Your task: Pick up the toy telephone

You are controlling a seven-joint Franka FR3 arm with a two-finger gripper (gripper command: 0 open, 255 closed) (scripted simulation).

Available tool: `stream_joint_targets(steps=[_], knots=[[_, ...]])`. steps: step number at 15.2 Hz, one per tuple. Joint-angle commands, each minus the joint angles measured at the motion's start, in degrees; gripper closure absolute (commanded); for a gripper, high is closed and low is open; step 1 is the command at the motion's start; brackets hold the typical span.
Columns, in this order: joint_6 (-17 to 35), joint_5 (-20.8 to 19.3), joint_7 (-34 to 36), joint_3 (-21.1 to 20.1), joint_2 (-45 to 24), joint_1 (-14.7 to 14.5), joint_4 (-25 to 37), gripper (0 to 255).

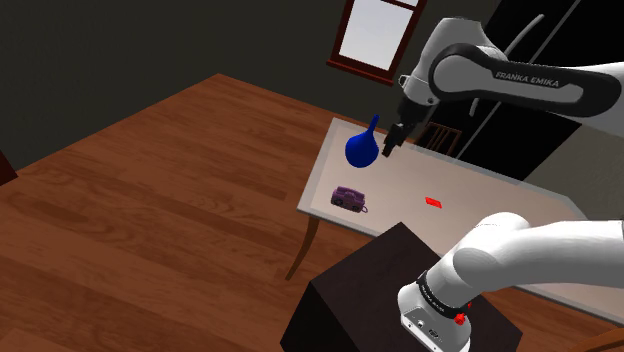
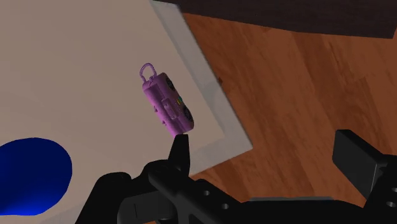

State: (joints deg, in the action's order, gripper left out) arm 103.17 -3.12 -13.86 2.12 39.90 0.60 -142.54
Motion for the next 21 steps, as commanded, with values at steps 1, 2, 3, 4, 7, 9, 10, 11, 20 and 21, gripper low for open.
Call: stream_joint_targets(steps=[1, 2, 3, 4, 7, 9, 10, 11, 20, 21], knots=[[3.9, -0.7, -2.3, 1.2, -1.9, 0.0, -2.0, 0], [5.9, -1.1, -3.5, 2.0, -3.0, 0.0, -2.9, 0], [7.8, -1.5, -4.7, 2.7, -4.3, 0.0, -3.7, 0], [9.8, -1.8, -5.9, 3.4, -5.6, 0.1, -4.4, 0], [15.9, -2.8, -9.6, 5.5, -10.2, 0.2, -6.1, 0], [20.0, -3.2, -12.1, 7.0, -13.8, 0.2, -6.7, 0], [22.1, -3.4, -13.4, 7.6, -15.7, 0.1, -6.9, 0], [24.1, -3.4, -14.7, 8.3, -17.7, 0.1, -7.0, 0], [40.9, 0.5, -28.4, 13.1, -38.9, -0.7, -3.6, 0], [42.5, 1.5, -30.3, 13.2, -41.4, -0.7, -2.8, 0]])
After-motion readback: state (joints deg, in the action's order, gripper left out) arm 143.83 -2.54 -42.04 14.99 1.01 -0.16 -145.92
